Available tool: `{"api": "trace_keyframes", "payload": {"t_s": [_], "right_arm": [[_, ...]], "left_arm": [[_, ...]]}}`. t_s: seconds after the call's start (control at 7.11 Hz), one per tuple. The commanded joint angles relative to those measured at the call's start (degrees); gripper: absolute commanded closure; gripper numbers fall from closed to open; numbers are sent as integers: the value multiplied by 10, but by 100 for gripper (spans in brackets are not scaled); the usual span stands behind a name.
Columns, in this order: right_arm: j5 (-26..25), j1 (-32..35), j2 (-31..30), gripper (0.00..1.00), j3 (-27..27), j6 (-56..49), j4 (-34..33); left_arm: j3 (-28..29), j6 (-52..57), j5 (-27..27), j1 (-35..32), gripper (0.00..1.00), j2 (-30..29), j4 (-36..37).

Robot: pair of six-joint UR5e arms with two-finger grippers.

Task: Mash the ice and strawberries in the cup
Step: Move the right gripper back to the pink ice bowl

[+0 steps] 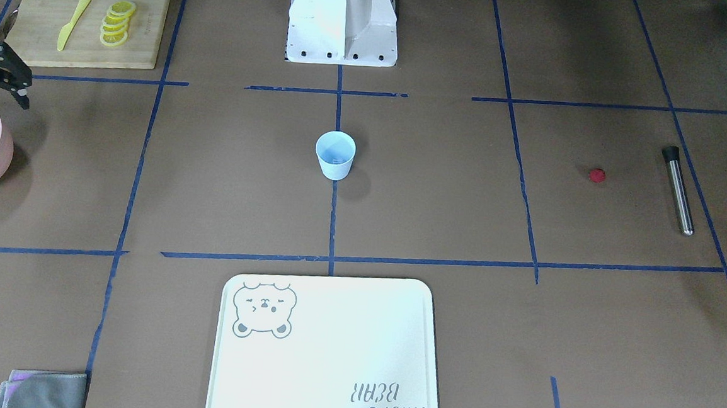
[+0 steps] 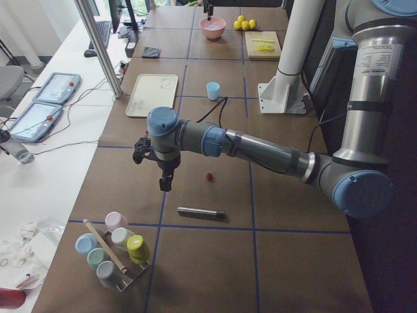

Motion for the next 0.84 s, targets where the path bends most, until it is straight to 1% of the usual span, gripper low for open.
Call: {"api": "trace_keyframes", "payload": {"t_s": [0.0, 0.14, 0.28, 0.42, 0.56, 0.7], "right_arm": [[19, 31, -26, 1, -26, -89, 1], [19, 31, -33, 1, -26, -91, 6], [19, 31, -60, 1, -48, -97, 78], [24, 31, -79, 1, -97, -101, 182], [34, 32, -84, 1, -130, -104, 226], [34, 32, -84, 2, -144, -111, 226]], "left_arm": [[-23, -75, 4, 57, 0, 1, -1], [-22, -90, 6, 78, 0, 2, -1], [-21, -106, 6, 90, 0, 1, -1], [-22, -133, 6, 107, 0, -1, -9], [-22, -172, 11, 123, 0, -1, -37], [-22, -208, 30, 142, 0, -1, -63]]}}
